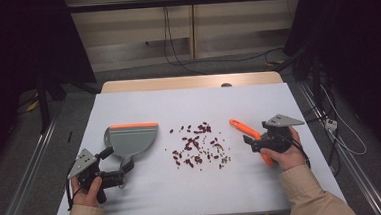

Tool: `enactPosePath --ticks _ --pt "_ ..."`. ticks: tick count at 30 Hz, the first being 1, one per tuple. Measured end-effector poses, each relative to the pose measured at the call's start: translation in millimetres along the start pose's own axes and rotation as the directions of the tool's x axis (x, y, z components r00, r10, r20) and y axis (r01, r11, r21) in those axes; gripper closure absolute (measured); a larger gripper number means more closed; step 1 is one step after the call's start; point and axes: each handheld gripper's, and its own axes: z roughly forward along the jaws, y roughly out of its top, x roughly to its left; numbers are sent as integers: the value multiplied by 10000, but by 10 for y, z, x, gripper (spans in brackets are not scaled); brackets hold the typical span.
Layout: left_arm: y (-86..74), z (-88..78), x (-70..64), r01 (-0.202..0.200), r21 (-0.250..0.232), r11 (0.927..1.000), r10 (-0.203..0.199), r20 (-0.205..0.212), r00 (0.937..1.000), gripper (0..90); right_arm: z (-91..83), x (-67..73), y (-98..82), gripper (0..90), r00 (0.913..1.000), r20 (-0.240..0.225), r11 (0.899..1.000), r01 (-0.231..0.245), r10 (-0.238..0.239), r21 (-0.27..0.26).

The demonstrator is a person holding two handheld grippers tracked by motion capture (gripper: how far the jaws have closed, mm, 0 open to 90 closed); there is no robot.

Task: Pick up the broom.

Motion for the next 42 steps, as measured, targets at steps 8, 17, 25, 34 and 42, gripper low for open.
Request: enactPosePath --ticks 8,17,25,34,42 --pt "-2 4 0 -7 2 10000 7 19 10000 35 129 -120 79 195 10000 17 9966 -95 94 815" --pt "-2 3 0 -45 18 10000 45 22 10000 35 239 -159 197 259 9995 -218 9885 261 -231 1492" --pt "-8 7 1 -34 94 10000 33 86 10000 38 351 -239 205 458 9953 -689 9731 811 -677 2158" --pt "-12 9 7 -33 108 9999 32 65 10000 39 473 -327 216 594 9915 -1132 9477 966 -647 3041" --pt "-17 18 12 -38 200 9998 37 41 10000 39 534 -364 212 663 9915 -1224 9170 878 -429 3891"
